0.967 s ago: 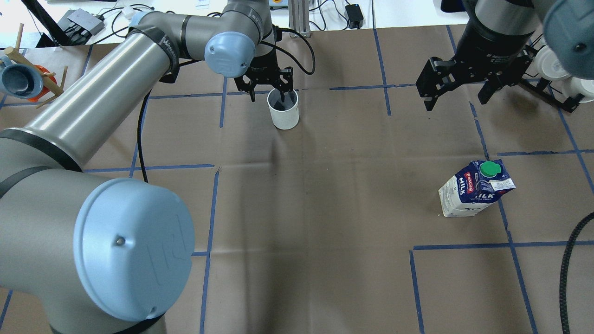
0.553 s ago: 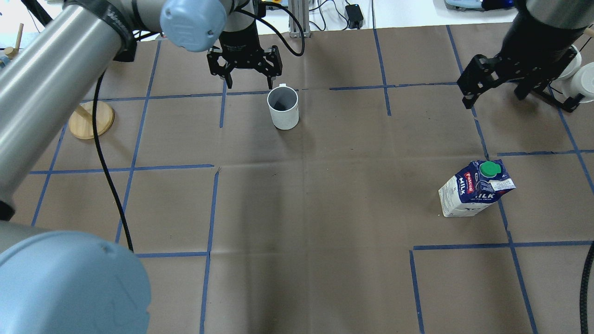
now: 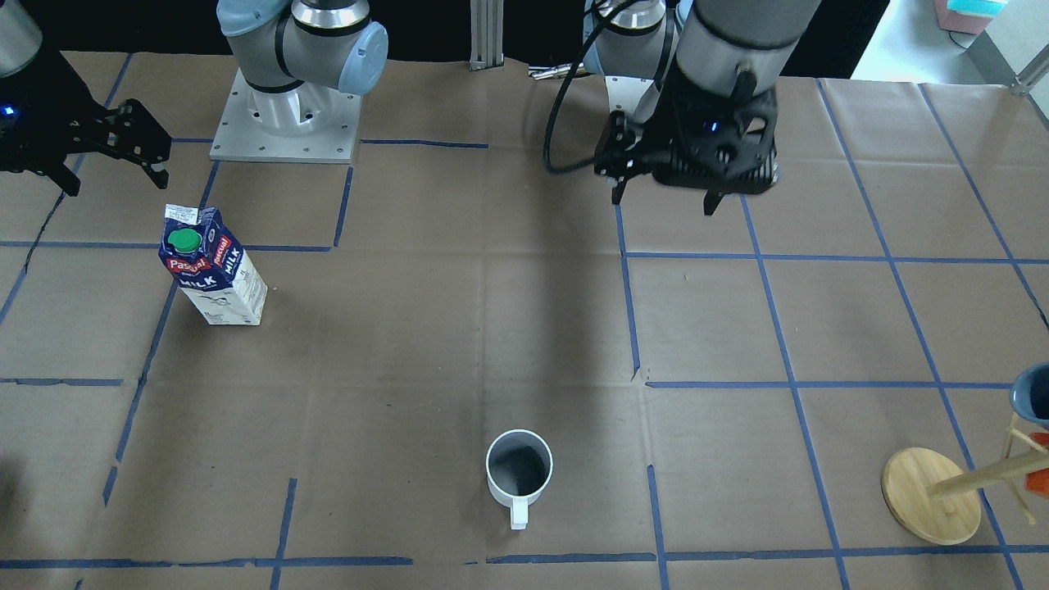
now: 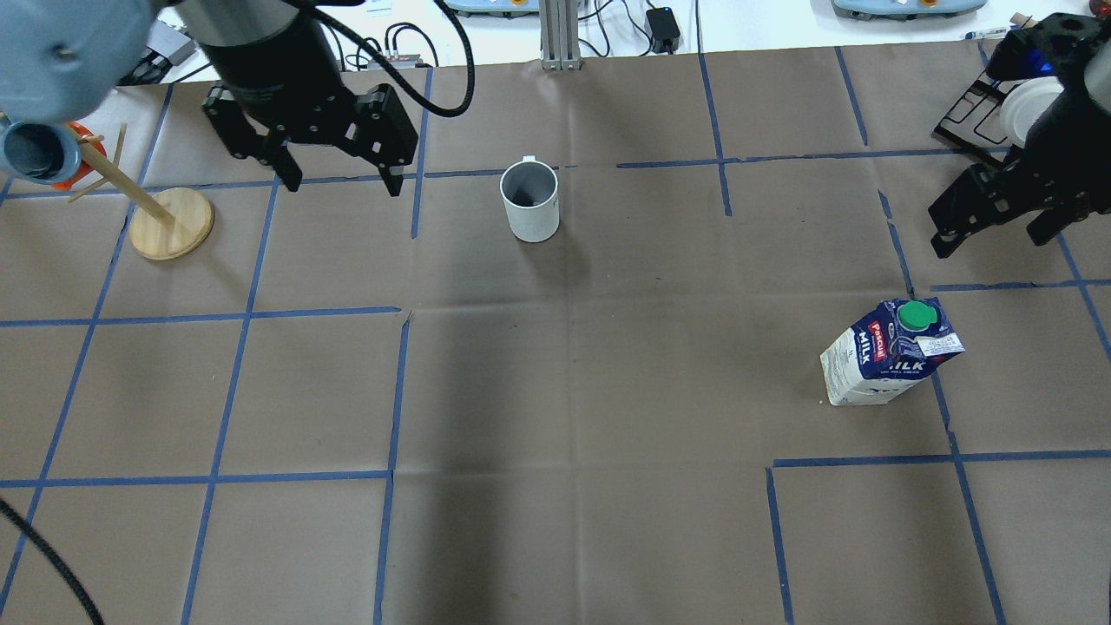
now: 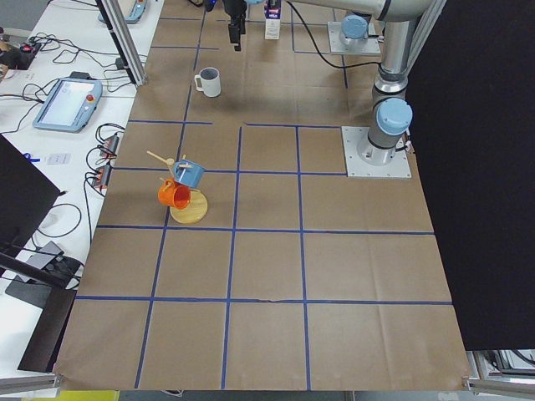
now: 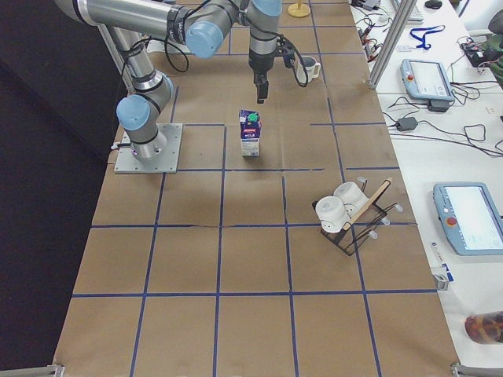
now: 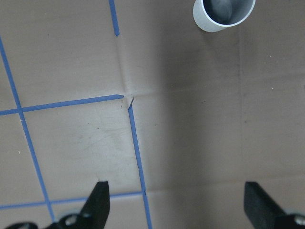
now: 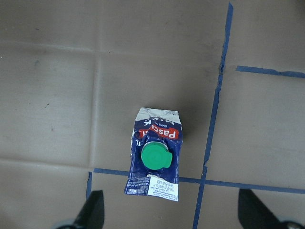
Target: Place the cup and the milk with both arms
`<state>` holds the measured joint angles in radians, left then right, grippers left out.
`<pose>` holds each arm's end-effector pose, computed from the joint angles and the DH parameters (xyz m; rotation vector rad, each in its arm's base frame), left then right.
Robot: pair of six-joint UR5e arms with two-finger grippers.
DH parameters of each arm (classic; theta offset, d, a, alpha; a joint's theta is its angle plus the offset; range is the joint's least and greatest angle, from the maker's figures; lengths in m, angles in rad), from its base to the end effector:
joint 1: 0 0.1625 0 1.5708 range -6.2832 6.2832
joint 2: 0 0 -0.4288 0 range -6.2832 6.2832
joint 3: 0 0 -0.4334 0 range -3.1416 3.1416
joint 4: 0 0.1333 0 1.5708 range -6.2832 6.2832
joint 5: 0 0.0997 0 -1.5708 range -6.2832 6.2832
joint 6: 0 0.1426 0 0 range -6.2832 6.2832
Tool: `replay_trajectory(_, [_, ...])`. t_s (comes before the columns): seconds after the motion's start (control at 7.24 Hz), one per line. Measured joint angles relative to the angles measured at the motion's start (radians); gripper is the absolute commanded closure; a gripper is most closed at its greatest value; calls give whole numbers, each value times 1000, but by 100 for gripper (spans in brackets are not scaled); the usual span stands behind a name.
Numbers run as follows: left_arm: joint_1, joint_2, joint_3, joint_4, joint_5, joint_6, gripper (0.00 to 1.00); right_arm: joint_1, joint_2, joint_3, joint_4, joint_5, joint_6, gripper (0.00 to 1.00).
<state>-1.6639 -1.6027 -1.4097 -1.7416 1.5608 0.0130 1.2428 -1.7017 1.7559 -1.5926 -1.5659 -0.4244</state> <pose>-0.1841 -0.5223 0.5003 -0.1658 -3.1282 -0.0658 -0.0251 -0.4898 0.4184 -0.1504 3.1212 0.0443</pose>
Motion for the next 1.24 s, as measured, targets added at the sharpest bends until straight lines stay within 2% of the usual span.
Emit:
replay_trajectory(0.28, [63, 90, -57, -80, -4, 7, 0, -1, -11, 103, -98, 0, 67, 0])
replay_trajectory(0.69, [87, 87, -68, -94, -4, 8, 0, 0, -11, 238, -259, 1, 93, 0])
replay_trajectory(1.24, [133, 84, -69, -93, -8, 9, 0, 1, 2, 303, -297, 0, 95, 0])
